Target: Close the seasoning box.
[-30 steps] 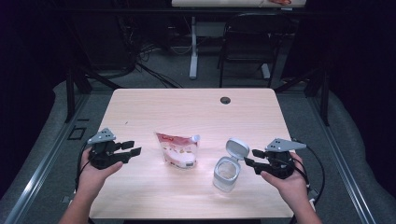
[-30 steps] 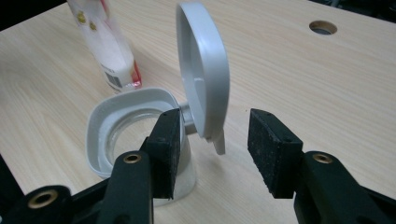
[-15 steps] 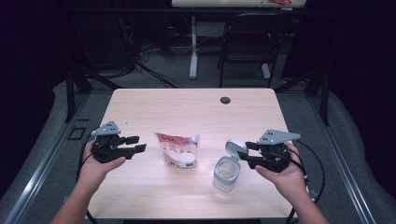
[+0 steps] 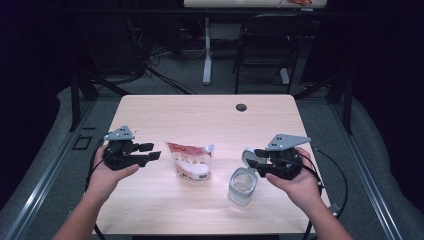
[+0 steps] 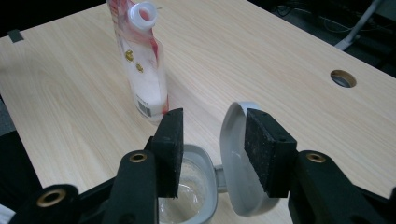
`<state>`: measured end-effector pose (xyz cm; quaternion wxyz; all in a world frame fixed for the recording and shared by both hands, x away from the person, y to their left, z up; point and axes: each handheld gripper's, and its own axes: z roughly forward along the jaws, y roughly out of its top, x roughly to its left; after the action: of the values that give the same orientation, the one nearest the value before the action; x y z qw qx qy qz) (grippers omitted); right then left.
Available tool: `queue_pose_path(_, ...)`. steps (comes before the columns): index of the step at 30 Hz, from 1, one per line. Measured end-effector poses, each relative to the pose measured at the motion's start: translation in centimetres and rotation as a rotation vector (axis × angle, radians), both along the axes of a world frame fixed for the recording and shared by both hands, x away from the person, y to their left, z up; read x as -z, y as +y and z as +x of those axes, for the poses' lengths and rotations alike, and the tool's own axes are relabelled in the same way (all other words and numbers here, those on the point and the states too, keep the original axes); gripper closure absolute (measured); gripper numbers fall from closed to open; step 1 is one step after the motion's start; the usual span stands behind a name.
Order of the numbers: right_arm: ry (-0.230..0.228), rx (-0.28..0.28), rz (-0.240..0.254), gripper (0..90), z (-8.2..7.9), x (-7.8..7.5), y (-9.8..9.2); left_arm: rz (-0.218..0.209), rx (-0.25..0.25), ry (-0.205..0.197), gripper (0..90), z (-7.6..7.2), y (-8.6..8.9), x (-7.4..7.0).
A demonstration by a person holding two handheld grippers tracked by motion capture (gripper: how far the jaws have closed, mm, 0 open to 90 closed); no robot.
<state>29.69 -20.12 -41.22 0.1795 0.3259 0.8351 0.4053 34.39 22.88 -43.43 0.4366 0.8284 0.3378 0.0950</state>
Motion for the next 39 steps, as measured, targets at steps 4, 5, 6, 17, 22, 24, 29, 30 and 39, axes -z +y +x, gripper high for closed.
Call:
queue_pose_path(4,0.011,-0.026,-0.008,57.7,0.7,0.2,1.0,0.002,0.014,0.0,55.7,0.4,-0.6,0.0)
queue_pose_path(5,0.012,-0.031,-0.007,57.7,0.9,0.2,1.3,0.005,0.019,0.001,55.7,0.5,-0.7,0.0)
queue_pose_path(6,0.012,-0.037,-0.01,57.7,1.0,0.3,1.5,0.005,0.025,-0.001,55.8,0.6,-0.9,0.1)
queue_pose_path(17,0.021,-0.091,0.0,57.9,2.3,0.7,3.9,-0.004,0.059,0.016,60.9,1.3,-2.1,0.2)
queue_pose_path(22,0.024,-0.115,0.014,58.4,3.0,0.8,5.4,-0.005,0.069,0.016,63.9,1.5,-2.6,0.2)
queue_pose_path(24,0.026,-0.124,0.011,58.8,3.3,0.8,5.7,-0.004,0.072,0.015,65.5,1.6,-2.6,0.2)
queue_pose_path(29,0.039,-0.135,0.022,59.4,3.8,1.1,6.6,-0.007,0.079,0.014,67.8,1.7,-2.8,0.3)
queue_pose_path(30,0.042,-0.141,0.023,59.8,3.9,1.2,6.8,-0.003,0.082,0.014,68.4,1.7,-2.9,0.3)
queue_pose_path(39,0.054,-0.161,0.032,62.1,4.5,1.5,7.9,-0.001,0.085,0.019,72.4,1.9,-3.0,0.4)
